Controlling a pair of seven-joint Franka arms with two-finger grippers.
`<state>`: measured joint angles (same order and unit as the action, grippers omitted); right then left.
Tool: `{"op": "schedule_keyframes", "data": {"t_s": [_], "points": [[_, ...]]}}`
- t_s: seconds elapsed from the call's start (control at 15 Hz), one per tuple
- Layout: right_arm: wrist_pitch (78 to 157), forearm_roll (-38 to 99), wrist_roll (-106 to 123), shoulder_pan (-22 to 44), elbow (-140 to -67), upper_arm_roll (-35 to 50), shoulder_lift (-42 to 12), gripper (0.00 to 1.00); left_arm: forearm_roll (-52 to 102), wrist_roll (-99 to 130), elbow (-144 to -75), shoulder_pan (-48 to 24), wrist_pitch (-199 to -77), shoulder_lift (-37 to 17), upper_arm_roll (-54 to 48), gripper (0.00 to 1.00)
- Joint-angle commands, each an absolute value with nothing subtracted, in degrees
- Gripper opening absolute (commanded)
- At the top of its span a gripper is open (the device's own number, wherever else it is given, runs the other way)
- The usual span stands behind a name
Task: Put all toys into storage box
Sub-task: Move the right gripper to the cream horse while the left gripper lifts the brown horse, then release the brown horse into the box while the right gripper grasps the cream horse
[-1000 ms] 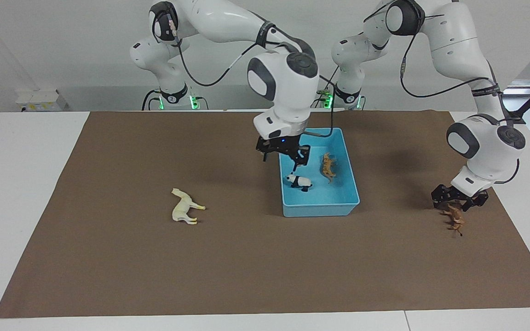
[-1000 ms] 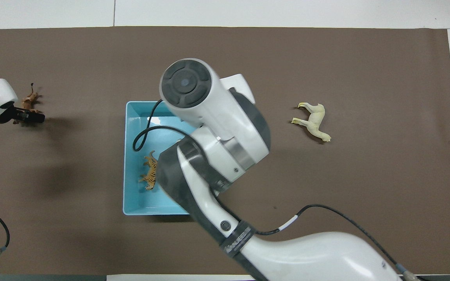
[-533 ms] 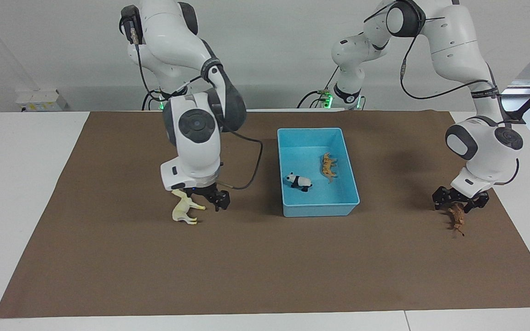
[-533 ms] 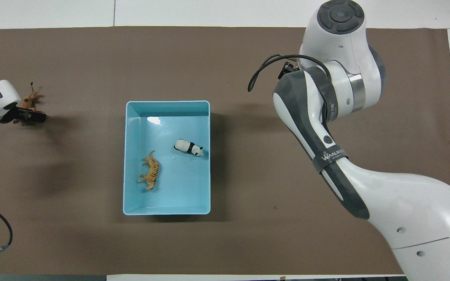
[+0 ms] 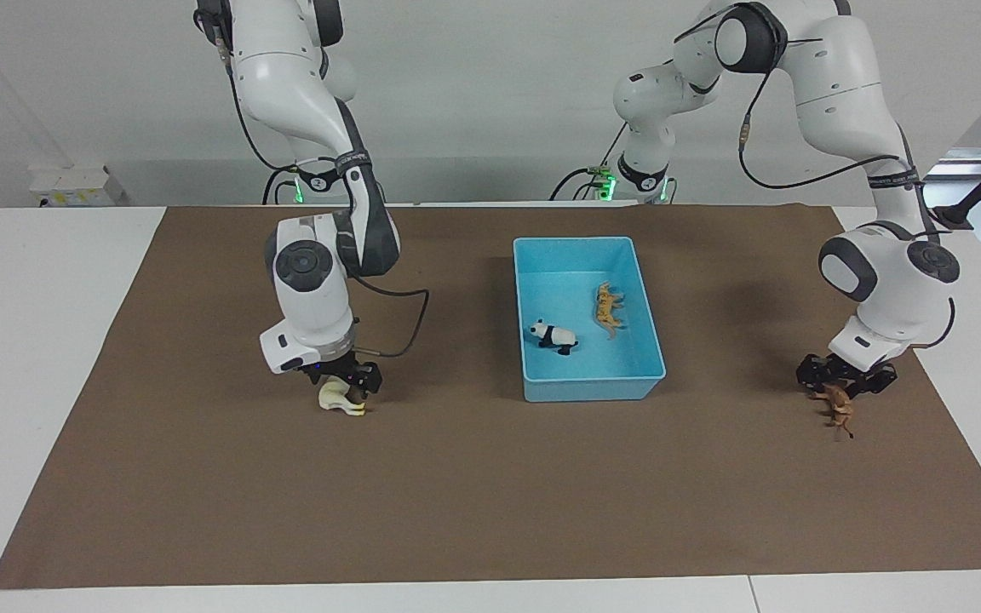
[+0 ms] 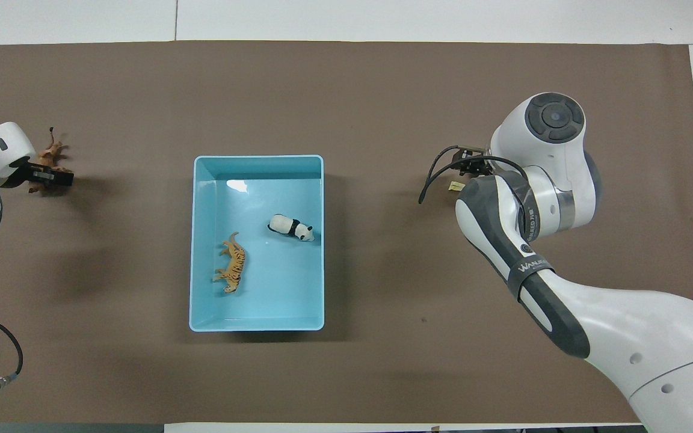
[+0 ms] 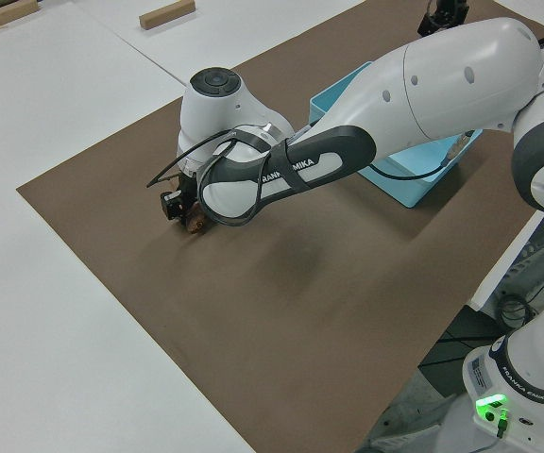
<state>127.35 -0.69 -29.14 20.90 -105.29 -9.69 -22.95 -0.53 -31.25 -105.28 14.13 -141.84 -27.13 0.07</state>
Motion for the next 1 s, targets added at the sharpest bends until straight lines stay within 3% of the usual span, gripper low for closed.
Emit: {"op": "schedule_keyframes", "data": {"t_s": [0.0, 0.4, 0.47, 0.53, 0.93], "points": [[130.3, -0.9, -26.5, 19.6, -109.1, -8.9, -20.7, 1.00, -1.0, -29.1, -106.2, 13.7, -142.3, -27.5, -0.1, 0.00], [137.7, -1.0, -26.0, 19.9, -112.3, -8.9, -22.4, 0.99, -1.0, -23.6, -95.4, 11.2, -125.4, -27.0, -0.1, 0.00], [137.6, -1.0, -25.5, 19.9, -112.3, -8.9, -22.4, 0.53, -1.0, -21.3, -93.4, 10.2, -122.4, -26.6, -0.1, 0.00], [137.1, -1.0, -25.0, 20.0, -112.2, -8.8, -22.4, 0.01, -1.0, -18.1, -92.3, 9.0, -119.7, -25.4, -0.1, 0.00], [125.1, -1.1, -24.8, 20.4, -105.2, -8.9, -21.6, 0.00, -1.0, 11.4, -92.5, -6.9, -107.5, -14.3, -0.6, 0.00]]}}
